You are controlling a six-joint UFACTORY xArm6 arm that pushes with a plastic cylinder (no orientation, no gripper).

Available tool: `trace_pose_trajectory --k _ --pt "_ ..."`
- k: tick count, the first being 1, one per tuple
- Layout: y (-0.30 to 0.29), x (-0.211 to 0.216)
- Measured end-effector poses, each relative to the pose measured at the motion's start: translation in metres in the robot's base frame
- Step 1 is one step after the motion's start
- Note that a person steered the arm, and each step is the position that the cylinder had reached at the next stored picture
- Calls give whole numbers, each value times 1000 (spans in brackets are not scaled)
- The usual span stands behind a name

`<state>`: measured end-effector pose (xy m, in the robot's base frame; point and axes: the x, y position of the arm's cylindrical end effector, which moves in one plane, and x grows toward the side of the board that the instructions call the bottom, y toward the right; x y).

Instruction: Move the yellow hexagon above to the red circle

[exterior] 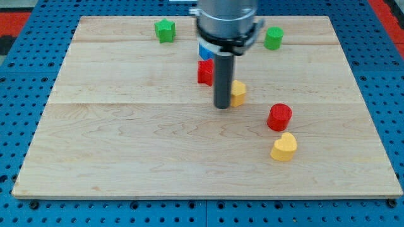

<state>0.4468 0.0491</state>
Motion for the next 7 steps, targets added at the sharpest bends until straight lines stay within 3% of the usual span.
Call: trace_pose_trajectory --k 1,2,4,5,6,7 --pt "-48 -2" --pt "-61 -30" --pt "9 -42" --pt "8 -36" --pt "-33 -26" --pt "13 -21"
